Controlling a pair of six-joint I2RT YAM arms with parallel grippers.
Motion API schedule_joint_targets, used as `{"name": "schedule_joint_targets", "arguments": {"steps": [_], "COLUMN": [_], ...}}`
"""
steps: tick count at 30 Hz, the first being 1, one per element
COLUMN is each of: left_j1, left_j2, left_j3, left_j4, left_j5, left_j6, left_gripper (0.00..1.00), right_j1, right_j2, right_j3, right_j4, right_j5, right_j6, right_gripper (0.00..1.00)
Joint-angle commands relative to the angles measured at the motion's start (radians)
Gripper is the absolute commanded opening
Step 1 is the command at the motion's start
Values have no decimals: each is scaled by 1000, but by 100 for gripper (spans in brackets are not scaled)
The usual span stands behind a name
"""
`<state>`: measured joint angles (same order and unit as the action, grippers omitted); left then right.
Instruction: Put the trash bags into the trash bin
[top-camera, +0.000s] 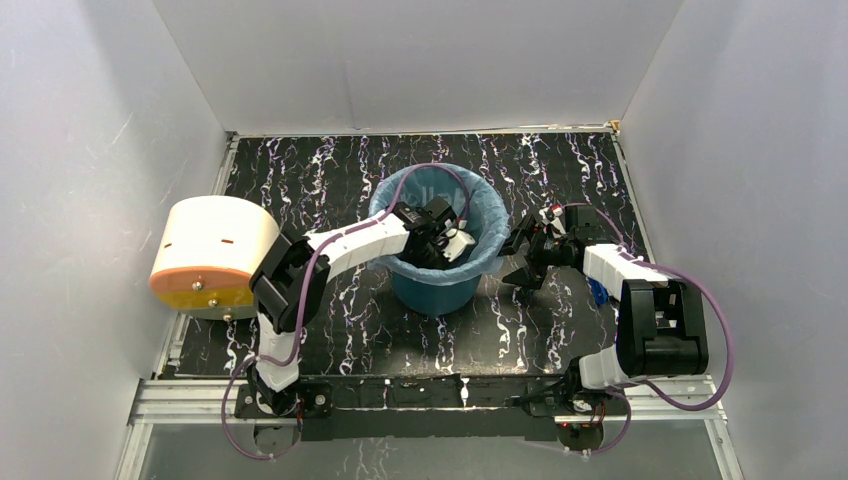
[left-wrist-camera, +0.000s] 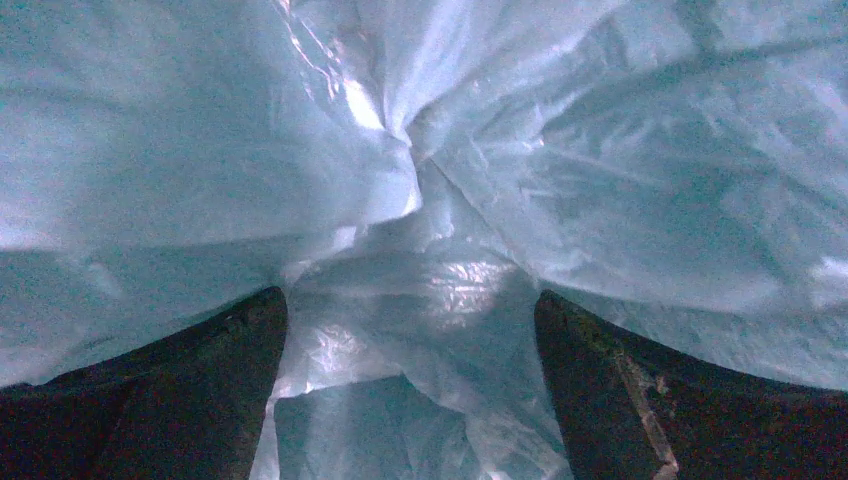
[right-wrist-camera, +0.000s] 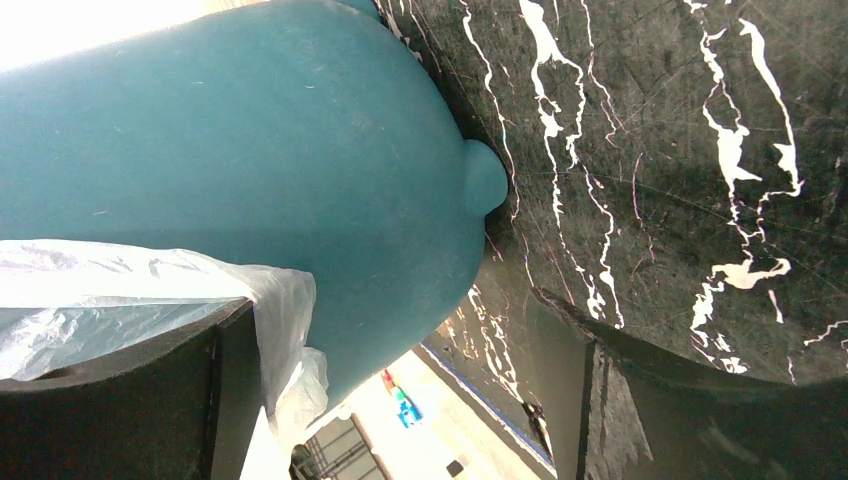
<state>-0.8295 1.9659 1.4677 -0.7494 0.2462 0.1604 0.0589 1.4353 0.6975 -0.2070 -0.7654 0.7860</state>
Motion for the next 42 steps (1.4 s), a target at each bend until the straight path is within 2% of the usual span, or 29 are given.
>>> {"name": "schedule_joint_targets", "arguments": {"steps": [1,26,33,39,42], "left_j1": [-4,-4,-5,-4,-5], "left_j2": [-106,-243,-340,-484,-586], "left_j3": [-6,11,9,-28,-78], "left_j4": [1,1,106,261,342], "left_j5": [2,-15,-65,-106,-212], "left_j6": [-16,-6,-58,-109,-130], "left_gripper": [92,92,93,94,95], "right_j1": [1,1,1,1,1], "right_j2": [9,32,27,14,0], "right_j3": [3,8,15,18,27], "right_j4": [25,24,16,6,-9], "right_j5": [-28,-28,-33,-32,-18], "right_j6": [-6,-2,-4,0,-8], "right_gripper": [99,99,99,99,99]}}
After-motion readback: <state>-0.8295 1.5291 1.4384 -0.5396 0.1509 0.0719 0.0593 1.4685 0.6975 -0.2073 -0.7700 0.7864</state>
